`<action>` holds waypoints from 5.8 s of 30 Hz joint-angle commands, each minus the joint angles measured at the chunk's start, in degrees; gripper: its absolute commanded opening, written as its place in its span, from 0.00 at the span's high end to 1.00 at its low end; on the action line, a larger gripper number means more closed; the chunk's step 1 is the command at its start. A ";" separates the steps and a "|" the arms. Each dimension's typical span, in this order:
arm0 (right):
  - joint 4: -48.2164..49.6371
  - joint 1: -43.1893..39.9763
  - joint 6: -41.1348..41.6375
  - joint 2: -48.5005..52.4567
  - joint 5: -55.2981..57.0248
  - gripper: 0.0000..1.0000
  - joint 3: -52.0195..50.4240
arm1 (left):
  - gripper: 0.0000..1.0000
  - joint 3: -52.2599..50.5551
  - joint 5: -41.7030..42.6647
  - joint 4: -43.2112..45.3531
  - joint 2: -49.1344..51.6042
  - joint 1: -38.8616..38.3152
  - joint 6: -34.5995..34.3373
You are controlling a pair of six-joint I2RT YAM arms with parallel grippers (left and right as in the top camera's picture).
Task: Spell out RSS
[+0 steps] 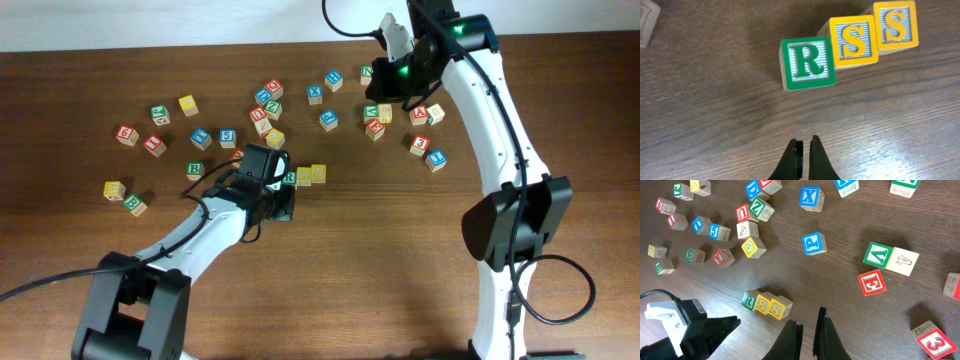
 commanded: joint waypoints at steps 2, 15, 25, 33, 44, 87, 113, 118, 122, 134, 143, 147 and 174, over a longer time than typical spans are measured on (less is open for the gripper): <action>-0.09 -0.20 -0.59 -1.49 -0.83 0.96 0.98 | 1.00 0.00 1.29 2.05 1.99 -0.07 1.09; -0.09 -0.20 -0.59 -1.49 -0.81 0.96 0.98 | 1.00 0.02 2.82 7.17 5.60 -0.07 0.68; -0.07 -0.20 -0.59 -1.49 -0.81 0.96 0.98 | 1.00 0.02 2.86 9.79 6.01 -0.07 0.33; -0.07 -0.20 -0.59 -1.49 -0.81 0.96 0.98 | 1.00 0.02 3.02 11.21 6.08 -0.07 -0.63; -0.07 -0.13 -0.59 -1.49 -0.81 0.96 0.98 | 1.00 0.02 3.85 11.91 6.08 -0.07 -0.66; -0.26 -0.09 -0.81 -1.49 -0.79 0.96 0.98 | 1.00 0.57 10.25 13.29 7.32 -0.11 -3.02; -0.48 -0.09 -1.01 -1.49 -0.79 0.96 0.98 | 1.00 0.57 -5.22 17.46 7.93 -8.83 -2.71; -0.46 -0.09 -1.01 -1.49 -0.79 0.96 0.98 | 1.00 0.57 -5.22 18.32 8.85 -8.83 -2.69; -0.48 -0.09 -1.01 -1.49 -0.79 0.96 0.98 | 1.00 0.57 -5.22 18.56 8.85 -8.83 -2.08; -0.48 -0.09 -1.03 -1.49 -0.76 0.96 0.98 | 1.00 0.61 -8.04 17.03 8.83 -8.83 -1.64; -0.52 -0.09 -1.01 -1.49 -0.79 0.96 0.98 | 1.00 0.61 -8.28 18.75 8.85 -8.83 -1.53; -0.55 -0.09 -1.01 -1.49 -0.79 0.96 0.98 | 1.00 0.61 -8.26 18.25 8.85 -8.83 -1.46; -22.86 -0.74 -6.14 -71.65 10.84 0.96 -21.75 | 1.00 5.07 -11.45 -40.57 -66.27 -7.28 -3.26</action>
